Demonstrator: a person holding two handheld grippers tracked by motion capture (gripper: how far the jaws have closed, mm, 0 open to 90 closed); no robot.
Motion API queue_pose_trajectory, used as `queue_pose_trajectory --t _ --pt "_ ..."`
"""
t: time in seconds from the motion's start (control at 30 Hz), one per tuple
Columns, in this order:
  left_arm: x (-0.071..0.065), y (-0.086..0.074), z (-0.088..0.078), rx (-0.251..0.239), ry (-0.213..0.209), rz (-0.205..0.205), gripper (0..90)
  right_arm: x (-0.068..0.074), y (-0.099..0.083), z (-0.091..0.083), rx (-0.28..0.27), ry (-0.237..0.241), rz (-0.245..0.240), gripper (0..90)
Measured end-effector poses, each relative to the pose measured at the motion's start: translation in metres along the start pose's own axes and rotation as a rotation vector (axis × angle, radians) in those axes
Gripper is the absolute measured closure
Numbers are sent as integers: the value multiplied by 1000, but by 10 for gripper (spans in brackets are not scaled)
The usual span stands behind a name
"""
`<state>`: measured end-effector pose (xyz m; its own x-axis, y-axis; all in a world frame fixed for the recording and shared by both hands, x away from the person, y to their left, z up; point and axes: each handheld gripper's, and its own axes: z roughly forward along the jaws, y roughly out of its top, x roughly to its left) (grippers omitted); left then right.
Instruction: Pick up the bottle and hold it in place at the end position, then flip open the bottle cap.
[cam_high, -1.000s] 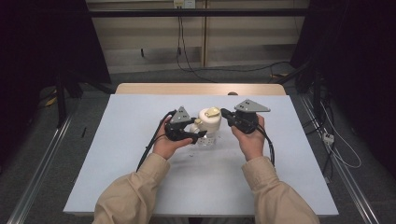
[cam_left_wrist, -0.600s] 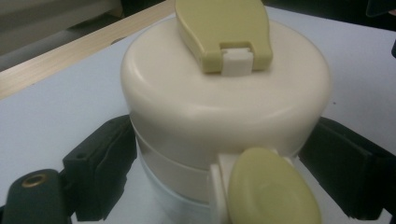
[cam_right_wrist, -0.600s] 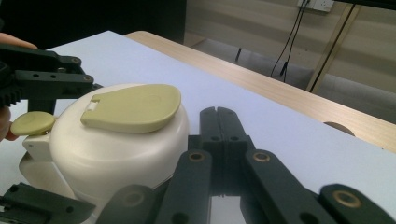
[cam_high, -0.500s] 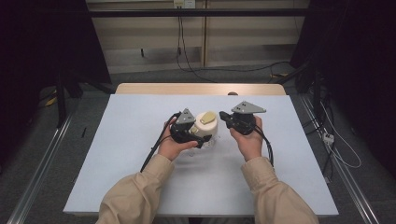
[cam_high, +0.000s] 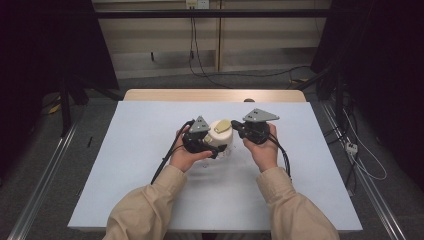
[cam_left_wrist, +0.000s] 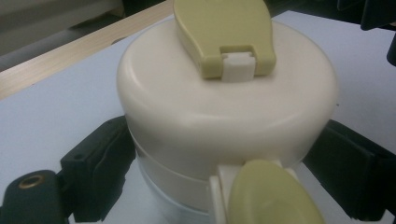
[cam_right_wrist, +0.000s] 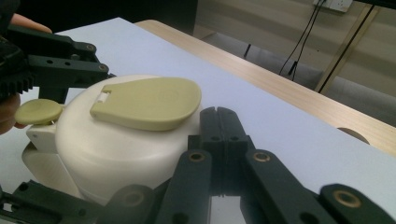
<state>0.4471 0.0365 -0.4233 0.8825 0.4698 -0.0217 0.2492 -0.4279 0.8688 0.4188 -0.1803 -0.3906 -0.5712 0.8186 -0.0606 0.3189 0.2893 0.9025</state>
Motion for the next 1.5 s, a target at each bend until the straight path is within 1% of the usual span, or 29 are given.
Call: queue_pose_trajectory --t 0.07,0.13,0.23,0.33,0.4,0.43,0.47,0.67,0.73,0.97,1.03,1.07,1.1,1.17,1.27,1.43,1.5 --pt "0 0 0 -1 1 -1 106 0 2 -1 -9 5 0 900" --pt "0 1 1 -2 2 1 105 0 3 -2 -4 4 -8 900" --pt "-1 2 1 -1 1 -7 106 0 6 -3 -21 18 1 900" --pt "-1 2 1 1 4 1 106 1 9 -4 -4 15 -28 900" --pt "-1 2 1 -1 5 -4 106 -2 6 -2 10 21 -26 900" --pt "-1 2 1 -1 6 -4 106 -3 5 -1 19 21 -36 900" --pt "-1 2 1 1 8 -2 106 -3 3 -1 17 29 -35 900" --pt "-1 2 1 -2 6 -6 106 -4 3 -1 12 34 -49 900" --pt "-1 2 1 -3 7 -4 105 -4 3 -1 3 37 -43 900" --pt "0 2 1 -2 4 -9 105 -4 4 -1 -3 44 -44 900" --pt "-1 2 1 -4 5 -13 104 -3 5 -1 -4 43 -51 900" --pt "0 2 1 -3 5 -12 105 -3 6 -1 -8 46 -47 900" --pt "0 2 1 -1 5 -9 105 -3 6 -1 -7 47 -53 900" --pt "0 2 1 -4 6 -11 104 -3 8 -2 -20 54 -37 900" --pt "0 2 2 -6 5 -8 104 -3 10 -2 -12 48 -52 900" --pt "0 3 1 -4 4 -10 104 -3 11 -4 -33 59 -33 900" --pt "-1 3 2 -3 5 -11 104 -3 13 -4 -33 56 -44 900"
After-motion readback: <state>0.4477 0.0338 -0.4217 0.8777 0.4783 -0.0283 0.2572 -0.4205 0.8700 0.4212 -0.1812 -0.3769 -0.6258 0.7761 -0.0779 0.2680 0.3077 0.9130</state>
